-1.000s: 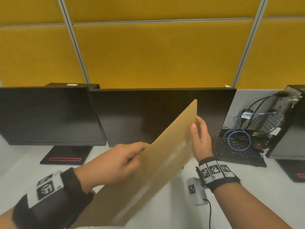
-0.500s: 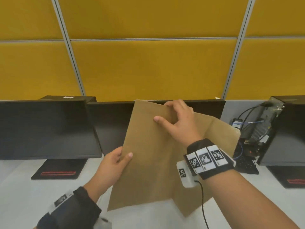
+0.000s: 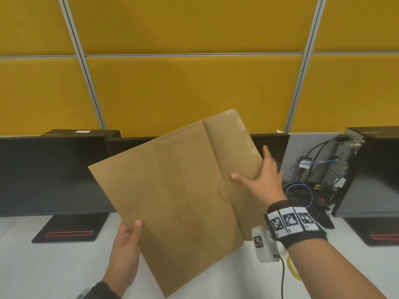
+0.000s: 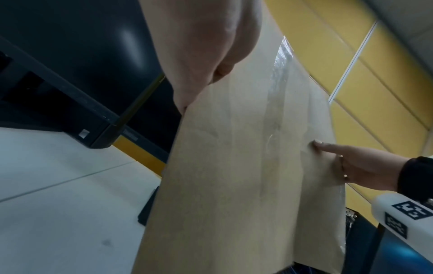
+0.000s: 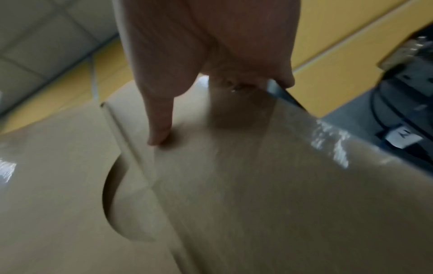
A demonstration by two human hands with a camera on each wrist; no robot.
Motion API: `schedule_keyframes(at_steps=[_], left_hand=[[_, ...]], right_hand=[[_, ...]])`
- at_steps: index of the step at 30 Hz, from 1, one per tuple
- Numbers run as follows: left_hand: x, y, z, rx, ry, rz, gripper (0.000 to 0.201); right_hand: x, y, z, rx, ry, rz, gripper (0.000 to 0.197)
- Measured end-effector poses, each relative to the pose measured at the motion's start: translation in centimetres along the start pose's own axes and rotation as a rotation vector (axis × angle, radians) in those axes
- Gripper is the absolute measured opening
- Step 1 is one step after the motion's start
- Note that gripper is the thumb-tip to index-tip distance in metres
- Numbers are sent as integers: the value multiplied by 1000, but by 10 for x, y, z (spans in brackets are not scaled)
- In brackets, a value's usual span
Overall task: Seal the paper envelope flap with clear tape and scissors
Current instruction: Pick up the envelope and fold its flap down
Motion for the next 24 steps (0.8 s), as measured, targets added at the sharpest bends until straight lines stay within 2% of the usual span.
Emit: schedule_keyframes(at_steps=[3, 5, 7, 8, 10, 11, 13, 14, 16, 18, 20, 22, 24], left_hand=[[0, -13, -2, -66, -44, 45, 24], [-3, -24, -5, -148, -58, 71, 24], [-11, -35, -10, -198, 2, 31, 19], [-17, -39, -13, -186, 84, -47, 20], [-32, -35, -17, -77, 301, -245, 51], [-37, -26, -16, 21, 390, -325, 68], [-37, -2, -16, 237, 482, -474, 89], [-31, 12, -15, 333, 473, -539, 95], [-11, 37, -12, 469, 367, -632, 98], [9, 58, -14, 513, 253, -690, 97], [20, 72, -20, 477, 185, -738, 95], [26, 77, -29, 337, 116, -756, 88], [30, 76, -31, 212, 41, -690, 65]], right_hand=[[8, 13, 7, 77, -145, -150, 62], [7, 8, 9, 52, -198, -185, 35], [3, 2, 8, 16, -234, -182, 27], [0, -2, 6, -1, -245, -175, 27], [-5, -13, 3, -58, -281, -140, 27], [-7, -20, 2, -95, -305, -116, 28], [-10, -33, 1, -147, -357, -77, 35], [-9, -40, 0, -161, -386, -67, 35], [-5, -51, -2, -208, -460, -30, 31], [1, -61, -3, -250, -532, 25, 31], [7, -70, -3, -271, -594, 71, 38], [13, -77, -3, -296, -632, 129, 48], [20, -82, -2, -333, -665, 155, 50]])
Point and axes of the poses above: each hand's wrist, its own z-axis away from the middle knuckle, its own x-axis out of the palm, y = z × x, the point moved 5 cm from there along -z, towards the middle knuckle, and after that the axes turned 15 degrees about -x, right-handed, at the moved point
